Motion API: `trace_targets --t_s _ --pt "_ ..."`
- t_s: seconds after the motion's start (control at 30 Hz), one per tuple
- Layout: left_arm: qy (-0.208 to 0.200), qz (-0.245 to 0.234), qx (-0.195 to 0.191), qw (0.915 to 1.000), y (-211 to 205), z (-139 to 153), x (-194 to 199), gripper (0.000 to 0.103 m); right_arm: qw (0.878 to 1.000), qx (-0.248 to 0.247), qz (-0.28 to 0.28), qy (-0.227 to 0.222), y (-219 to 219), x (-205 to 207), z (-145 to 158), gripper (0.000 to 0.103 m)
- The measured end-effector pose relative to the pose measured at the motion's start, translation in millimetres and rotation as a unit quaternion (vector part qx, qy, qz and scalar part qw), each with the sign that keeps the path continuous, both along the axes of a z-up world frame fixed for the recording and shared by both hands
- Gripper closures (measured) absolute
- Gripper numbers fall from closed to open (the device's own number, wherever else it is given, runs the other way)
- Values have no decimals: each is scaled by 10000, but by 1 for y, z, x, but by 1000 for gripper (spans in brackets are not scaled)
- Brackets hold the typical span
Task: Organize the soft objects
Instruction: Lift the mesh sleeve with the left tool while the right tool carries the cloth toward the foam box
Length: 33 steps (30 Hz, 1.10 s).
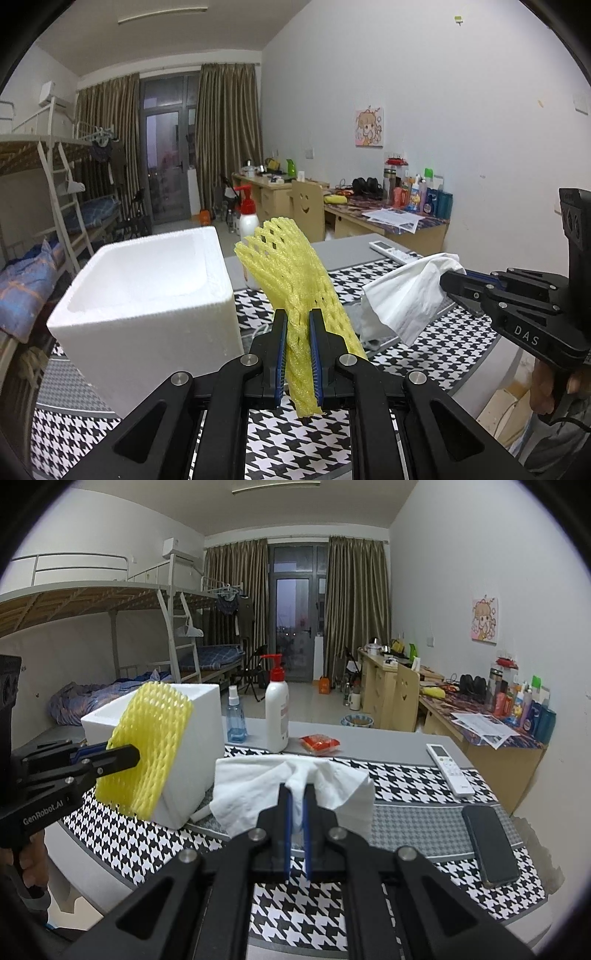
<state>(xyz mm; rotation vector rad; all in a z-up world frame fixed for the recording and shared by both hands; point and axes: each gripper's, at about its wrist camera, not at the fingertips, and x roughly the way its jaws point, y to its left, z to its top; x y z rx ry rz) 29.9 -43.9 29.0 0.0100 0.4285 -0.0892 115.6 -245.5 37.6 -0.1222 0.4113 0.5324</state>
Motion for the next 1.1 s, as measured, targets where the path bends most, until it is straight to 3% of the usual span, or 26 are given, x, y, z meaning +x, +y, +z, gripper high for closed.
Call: trace_targets --t_s 1.1 --pt "-454 399 186 9980 14 45 21 91 9988 308 278 -276 16 21 40 95"
